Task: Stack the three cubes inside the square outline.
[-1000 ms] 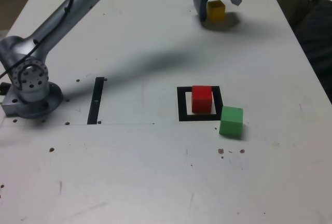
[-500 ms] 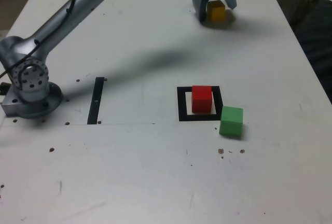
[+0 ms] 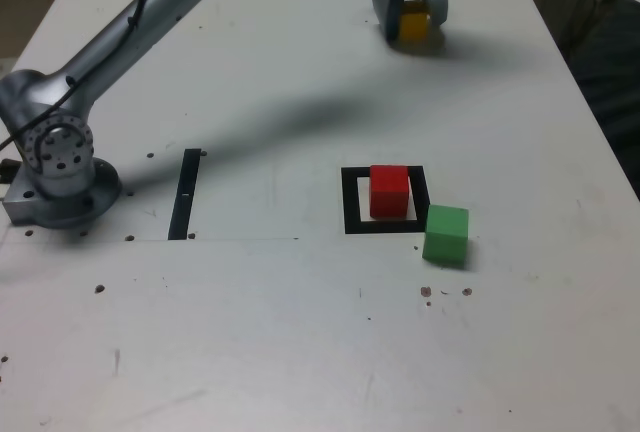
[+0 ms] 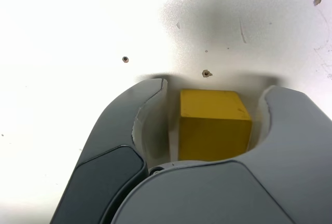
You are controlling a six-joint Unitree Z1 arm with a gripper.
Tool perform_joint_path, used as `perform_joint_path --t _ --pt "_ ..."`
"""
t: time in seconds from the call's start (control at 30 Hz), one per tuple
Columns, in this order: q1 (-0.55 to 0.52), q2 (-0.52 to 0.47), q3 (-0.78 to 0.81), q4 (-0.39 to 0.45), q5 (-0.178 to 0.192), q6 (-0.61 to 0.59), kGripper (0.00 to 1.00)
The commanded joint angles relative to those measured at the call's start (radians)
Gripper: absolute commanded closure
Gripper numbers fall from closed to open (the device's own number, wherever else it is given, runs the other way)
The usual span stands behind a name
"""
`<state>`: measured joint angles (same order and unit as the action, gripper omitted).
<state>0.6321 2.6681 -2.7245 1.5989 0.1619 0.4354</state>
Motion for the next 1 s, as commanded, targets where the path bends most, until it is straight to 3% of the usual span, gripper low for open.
perform_joint_path --t 0.0,0.47,0.97 --pt "-0.002 0.002 -0.015 0.009 -0.002 0.003 0.72" --pt "-0.021 -0.052 0.043 0.025 -0.006 0.020 0.72" --pt "-0.091 -0.280 0.353 0.012 -0.026 0.015 0.72"
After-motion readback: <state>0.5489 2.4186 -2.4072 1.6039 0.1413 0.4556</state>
